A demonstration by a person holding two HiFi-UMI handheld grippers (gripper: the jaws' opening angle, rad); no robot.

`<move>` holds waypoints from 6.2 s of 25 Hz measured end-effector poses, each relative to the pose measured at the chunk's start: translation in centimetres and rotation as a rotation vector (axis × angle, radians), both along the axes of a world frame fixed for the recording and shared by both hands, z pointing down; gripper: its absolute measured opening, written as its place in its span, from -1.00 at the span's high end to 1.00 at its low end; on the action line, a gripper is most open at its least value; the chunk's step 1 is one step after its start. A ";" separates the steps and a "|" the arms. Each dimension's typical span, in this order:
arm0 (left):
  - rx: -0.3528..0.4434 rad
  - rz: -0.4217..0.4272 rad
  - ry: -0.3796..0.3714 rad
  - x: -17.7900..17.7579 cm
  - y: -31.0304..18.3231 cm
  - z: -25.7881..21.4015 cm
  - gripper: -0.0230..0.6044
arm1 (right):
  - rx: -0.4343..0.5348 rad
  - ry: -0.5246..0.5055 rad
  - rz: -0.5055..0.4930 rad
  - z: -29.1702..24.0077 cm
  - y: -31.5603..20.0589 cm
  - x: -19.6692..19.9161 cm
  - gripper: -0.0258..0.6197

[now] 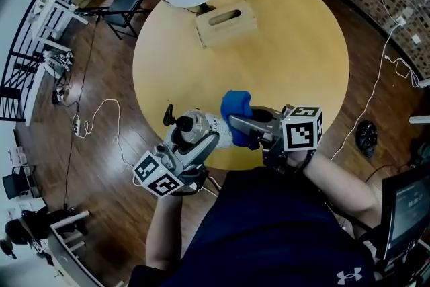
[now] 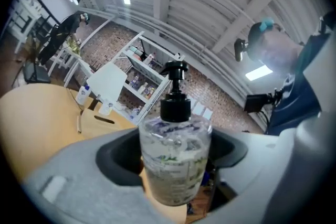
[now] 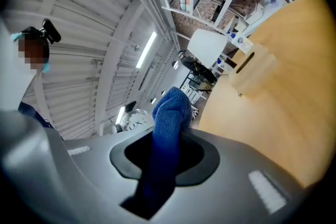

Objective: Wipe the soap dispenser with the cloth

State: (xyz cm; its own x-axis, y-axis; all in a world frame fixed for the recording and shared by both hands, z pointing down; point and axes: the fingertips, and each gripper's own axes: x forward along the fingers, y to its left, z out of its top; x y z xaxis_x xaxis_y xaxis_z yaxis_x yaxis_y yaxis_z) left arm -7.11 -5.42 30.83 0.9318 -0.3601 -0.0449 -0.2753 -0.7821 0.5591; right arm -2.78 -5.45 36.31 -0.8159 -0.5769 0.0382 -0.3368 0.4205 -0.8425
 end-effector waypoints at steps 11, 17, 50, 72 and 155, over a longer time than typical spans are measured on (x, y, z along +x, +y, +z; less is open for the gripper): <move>-0.150 -0.033 0.175 -1.0 -0.6 0.2 -0.22 | 0.215 0.186 -0.075 -4.5 -0.5 -2.4 0.63; -0.176 -0.010 0.180 -1.5 -0.5 0.9 -0.22 | 0.103 0.172 -0.064 -0.6 1.0 -0.9 0.63; 0.240 0.121 -0.881 1.9 2.7 26.6 -0.23 | -0.384 0.330 0.066 20.7 1.9 4.5 0.63; 0.140 0.260 -0.950 0.1 3.0 23.5 -0.14 | -0.177 0.241 -0.011 17.4 -0.4 0.0 0.63; 0.252 0.367 -1.241 -3.2 3.9 24.3 -0.23 | -0.387 0.578 -0.233 26.9 2.8 -2.4 0.52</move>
State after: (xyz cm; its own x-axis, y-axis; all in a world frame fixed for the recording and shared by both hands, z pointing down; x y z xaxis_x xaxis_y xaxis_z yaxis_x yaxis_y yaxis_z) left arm -10.31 -1.50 55.09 0.4429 -0.1870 0.8768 -0.2469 -0.9656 -0.0812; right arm -5.18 -2.68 63.26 -0.7034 -0.2486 0.6659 -0.7108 0.2435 -0.6599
